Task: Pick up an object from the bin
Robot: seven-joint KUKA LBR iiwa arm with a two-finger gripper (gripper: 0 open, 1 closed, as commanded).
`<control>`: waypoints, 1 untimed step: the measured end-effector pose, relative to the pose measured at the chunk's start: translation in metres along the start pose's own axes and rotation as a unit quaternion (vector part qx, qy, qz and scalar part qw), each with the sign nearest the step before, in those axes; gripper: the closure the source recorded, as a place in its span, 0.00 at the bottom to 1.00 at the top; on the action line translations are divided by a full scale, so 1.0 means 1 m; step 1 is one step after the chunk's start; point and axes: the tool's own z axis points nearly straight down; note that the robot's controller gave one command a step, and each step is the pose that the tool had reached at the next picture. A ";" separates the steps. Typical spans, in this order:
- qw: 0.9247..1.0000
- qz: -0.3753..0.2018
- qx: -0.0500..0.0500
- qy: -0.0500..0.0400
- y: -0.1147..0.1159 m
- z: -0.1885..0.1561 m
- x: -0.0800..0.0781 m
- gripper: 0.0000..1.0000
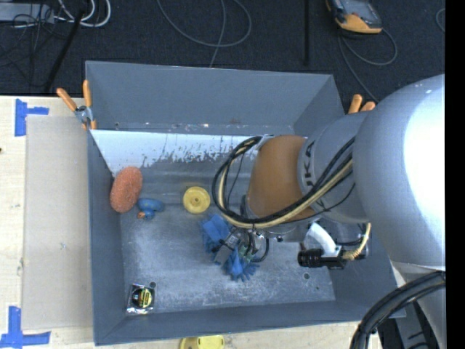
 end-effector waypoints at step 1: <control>1.000 0.000 0.000 0.000 0.000 0.000 0.000 1.00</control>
Offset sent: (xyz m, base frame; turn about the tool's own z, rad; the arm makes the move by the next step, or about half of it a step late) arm 0.0000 0.0001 0.0350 0.0000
